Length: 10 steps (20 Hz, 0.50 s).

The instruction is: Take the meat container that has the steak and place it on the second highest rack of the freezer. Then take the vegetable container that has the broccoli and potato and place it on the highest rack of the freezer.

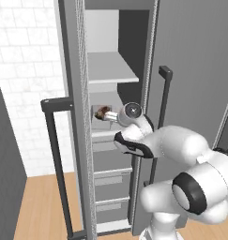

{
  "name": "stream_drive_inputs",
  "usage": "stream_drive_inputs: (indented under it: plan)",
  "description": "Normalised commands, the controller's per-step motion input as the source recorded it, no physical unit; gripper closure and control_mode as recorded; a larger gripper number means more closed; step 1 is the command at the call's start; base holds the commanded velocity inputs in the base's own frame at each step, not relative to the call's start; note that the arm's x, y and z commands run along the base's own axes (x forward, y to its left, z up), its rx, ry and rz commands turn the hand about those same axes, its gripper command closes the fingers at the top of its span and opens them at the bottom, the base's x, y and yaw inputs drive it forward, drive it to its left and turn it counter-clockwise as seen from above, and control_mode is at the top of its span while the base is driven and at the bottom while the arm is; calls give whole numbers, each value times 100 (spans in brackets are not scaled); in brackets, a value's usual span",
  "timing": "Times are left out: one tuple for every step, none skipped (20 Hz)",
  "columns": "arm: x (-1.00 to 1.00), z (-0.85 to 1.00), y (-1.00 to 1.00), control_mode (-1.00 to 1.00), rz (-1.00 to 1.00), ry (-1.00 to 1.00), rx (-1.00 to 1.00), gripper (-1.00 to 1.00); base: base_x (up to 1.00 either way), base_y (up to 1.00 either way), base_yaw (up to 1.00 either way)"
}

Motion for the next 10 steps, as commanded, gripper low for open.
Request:
stream_drive_inputs:
  plan:
    - [-54, 100, -8, -100, 13, 8, 0, -100, 0, 0, 0]
    - [-46, 100, -9, -100, 13, 14, 0, -100, 0, 0, 0]
    - [-45, 100, -11, -100, 13, 18, 0, -100, 0, 0, 0]
    - [-43, 100, -19, -100, 12, 20, 0, -100, 0, 0, 0]
    - [-37, 100, -19, -100, 12, 21, 0, -100, 0, 0, 0]
    - [-35, 100, -18, -100, 12, 23, -2, -100, 0, 0, 0]
    - [-34, 100, -17, -100, 11, 22, -3, -100, 0, 0, 0]
    - [-38, 100, -14, -100, 11, 20, -2, -100, 0, 0, 0]
    - [-51, 100, -15, -100, 11, 13, 0, -100, 0, 0, 0]
    - [-67, 84, -14, -100, 11, 6, 0, -100, 0, 0, 0]
